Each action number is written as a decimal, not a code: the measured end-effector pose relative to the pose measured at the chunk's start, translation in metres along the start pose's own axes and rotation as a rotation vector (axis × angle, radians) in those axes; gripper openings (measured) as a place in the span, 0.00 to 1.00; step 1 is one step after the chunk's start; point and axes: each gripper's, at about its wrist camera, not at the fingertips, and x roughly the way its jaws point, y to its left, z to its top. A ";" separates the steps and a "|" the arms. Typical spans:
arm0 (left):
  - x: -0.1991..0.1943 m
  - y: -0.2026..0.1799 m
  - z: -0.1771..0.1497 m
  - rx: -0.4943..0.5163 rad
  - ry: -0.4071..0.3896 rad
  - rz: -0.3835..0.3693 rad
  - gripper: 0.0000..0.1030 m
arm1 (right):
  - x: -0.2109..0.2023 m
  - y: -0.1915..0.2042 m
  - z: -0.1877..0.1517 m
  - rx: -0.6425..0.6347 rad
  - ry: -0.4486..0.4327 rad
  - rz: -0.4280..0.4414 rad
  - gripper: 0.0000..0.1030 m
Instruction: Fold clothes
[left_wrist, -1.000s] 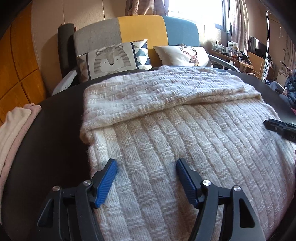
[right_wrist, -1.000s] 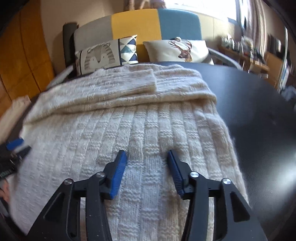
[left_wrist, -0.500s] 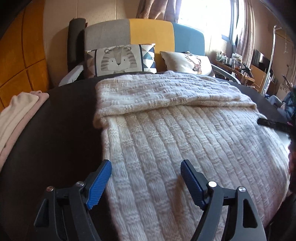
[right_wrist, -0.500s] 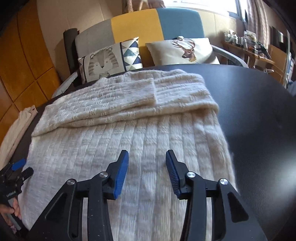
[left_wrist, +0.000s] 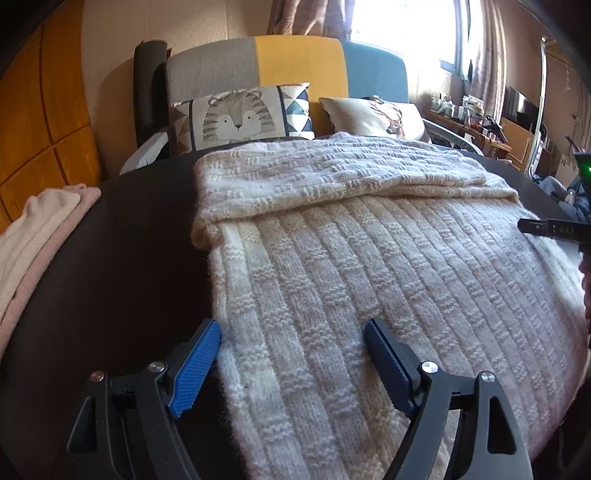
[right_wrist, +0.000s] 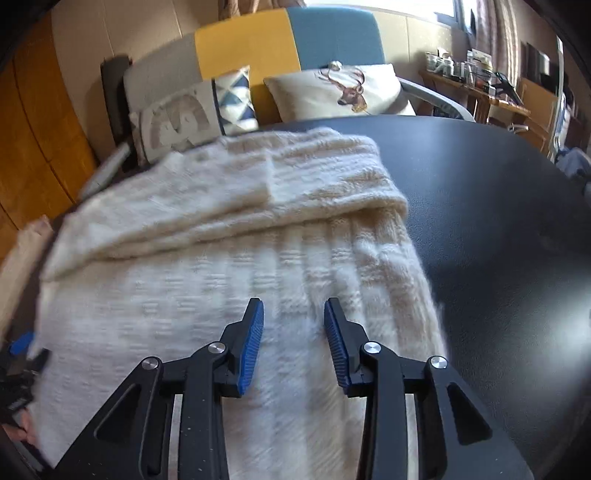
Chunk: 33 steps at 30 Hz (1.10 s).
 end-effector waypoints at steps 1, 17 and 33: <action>-0.004 0.001 -0.002 -0.019 -0.004 -0.002 0.78 | -0.007 0.005 -0.005 0.006 -0.003 0.043 0.36; -0.038 0.025 -0.040 -0.086 -0.026 -0.073 0.77 | -0.038 0.024 -0.051 -0.056 0.053 0.162 0.46; -0.051 0.004 -0.041 0.076 -0.041 -0.164 0.77 | -0.090 -0.033 -0.074 0.014 0.075 0.239 0.46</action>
